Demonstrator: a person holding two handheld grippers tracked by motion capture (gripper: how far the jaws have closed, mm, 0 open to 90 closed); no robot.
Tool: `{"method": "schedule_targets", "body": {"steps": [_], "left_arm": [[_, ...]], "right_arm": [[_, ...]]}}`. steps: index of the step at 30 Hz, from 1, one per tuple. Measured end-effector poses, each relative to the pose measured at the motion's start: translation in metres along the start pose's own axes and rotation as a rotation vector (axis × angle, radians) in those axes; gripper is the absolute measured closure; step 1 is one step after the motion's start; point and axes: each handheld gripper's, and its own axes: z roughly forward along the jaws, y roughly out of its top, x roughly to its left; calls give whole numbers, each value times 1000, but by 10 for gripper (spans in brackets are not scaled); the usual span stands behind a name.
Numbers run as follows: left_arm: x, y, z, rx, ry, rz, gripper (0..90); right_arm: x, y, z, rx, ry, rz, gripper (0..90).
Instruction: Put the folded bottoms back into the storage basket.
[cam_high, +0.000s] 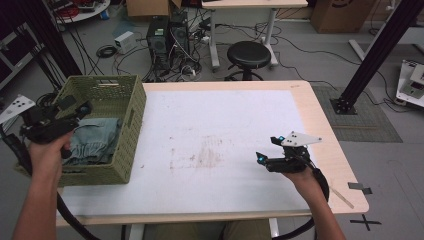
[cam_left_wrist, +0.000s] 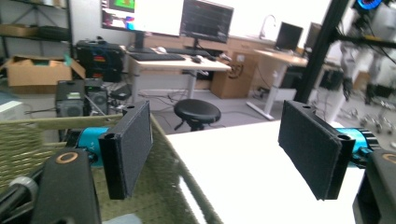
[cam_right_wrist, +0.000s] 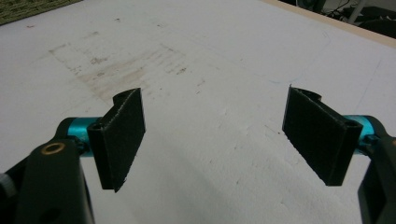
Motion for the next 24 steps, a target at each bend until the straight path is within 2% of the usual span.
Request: {"method": "schedule_targets", "body": {"steps": [3, 17, 22, 24], "left_arm": [[-11, -3, 9, 7, -40, 11, 260], [-58, -17, 34, 21, -169, 60, 253], [-80, -25, 49, 44, -218, 87, 245], [-89, -30, 56, 57, -234, 83, 227]], "right_arm": [[0, 0, 1, 0, -1, 2, 217], [1, 1, 2, -4, 5, -3, 218], [1, 3, 1, -7, 5, -4, 217], [2, 4, 1, -10, 7, -7, 218]]}}
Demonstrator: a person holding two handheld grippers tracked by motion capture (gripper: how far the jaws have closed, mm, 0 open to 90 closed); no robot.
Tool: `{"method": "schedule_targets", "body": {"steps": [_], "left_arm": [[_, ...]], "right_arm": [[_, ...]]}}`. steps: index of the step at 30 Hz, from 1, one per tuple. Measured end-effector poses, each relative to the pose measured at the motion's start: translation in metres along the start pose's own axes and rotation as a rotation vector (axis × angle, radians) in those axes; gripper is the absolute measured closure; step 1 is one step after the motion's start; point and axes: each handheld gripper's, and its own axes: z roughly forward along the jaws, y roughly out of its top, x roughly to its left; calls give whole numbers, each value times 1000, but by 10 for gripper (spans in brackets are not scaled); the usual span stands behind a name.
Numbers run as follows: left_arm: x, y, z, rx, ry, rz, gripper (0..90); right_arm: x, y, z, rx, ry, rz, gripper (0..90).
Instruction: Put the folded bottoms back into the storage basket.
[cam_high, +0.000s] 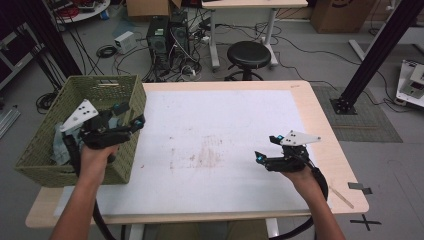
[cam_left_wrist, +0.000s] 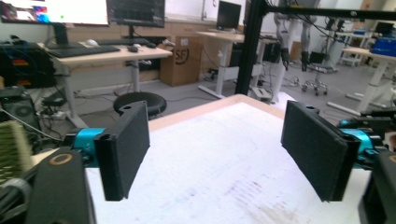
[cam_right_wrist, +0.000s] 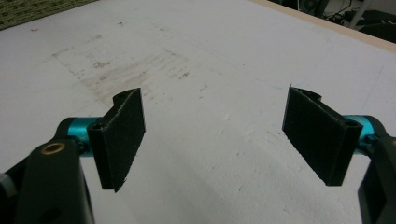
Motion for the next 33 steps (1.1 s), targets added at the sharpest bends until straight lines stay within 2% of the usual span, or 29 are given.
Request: {"method": "schedule_targets", "body": {"steps": [4, 12, 14, 28, 33], "left_arm": [[-12, -6, 16, 29, -34, 9, 217], [-35, -16, 41, 54, -108, 38, 217], [-40, -20, 46, 59, -118, 49, 217], [-71, -43, 77, 80, -193, 48, 217], [-77, -53, 87, 101, -202, 47, 217]], "right_arm": [[0, 1, 0, -2, 1, -2, 218], [-1, -1, -2, -5, -2, 0, 218], [-1, 0, -2, -6, -5, 2, 217], [1, -1, -3, -10, -2, -2, 217], [1, -1, -3, -10, -3, -2, 218]]}}
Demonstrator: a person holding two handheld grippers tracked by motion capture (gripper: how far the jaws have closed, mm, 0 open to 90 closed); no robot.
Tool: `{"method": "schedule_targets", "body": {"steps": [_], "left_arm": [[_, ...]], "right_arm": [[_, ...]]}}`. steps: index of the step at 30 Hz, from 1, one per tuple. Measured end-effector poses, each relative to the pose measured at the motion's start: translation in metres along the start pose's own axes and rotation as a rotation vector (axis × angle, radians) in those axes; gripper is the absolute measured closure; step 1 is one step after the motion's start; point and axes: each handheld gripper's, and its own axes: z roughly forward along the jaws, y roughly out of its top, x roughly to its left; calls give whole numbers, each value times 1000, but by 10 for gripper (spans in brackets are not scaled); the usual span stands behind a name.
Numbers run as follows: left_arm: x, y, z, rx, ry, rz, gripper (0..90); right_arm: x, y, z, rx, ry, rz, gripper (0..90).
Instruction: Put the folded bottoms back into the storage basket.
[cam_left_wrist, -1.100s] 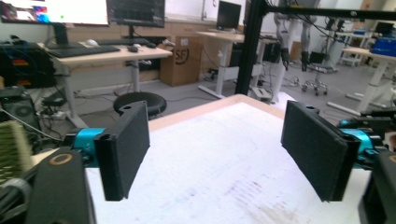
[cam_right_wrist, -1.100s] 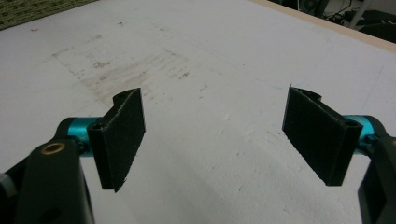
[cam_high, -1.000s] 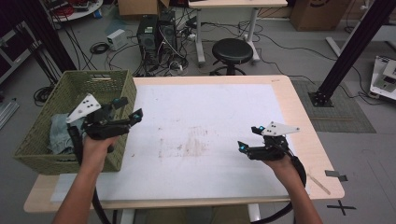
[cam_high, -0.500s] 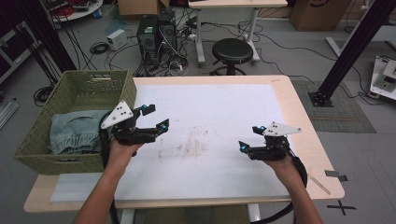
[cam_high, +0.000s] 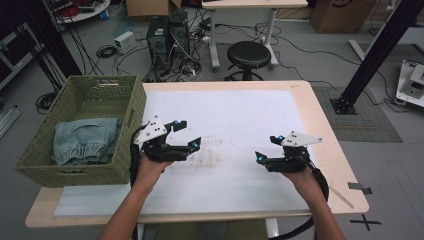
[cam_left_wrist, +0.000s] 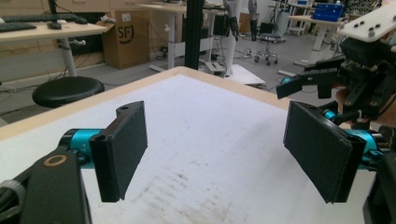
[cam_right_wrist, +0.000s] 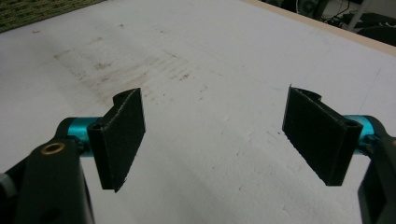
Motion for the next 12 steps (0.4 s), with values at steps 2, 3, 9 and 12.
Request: {"method": "schedule_targets", "body": {"steps": [2, 3, 9, 12], "left_arm": [[-1, -4, 3, 6, 1, -4, 218], [-1, -5, 4, 10, -2, -3, 218], [-2, -8, 7, 14, -2, -5, 218], [-2, -8, 7, 15, -2, -7, 218]], "right_arm": [[0, 0, 0, 0, -1, 0, 217], [0, 0, 0, -2, -1, -1, 218], [-1, -1, -1, -5, -2, 1, 218], [-1, -1, -1, -4, -4, 3, 218]]}}
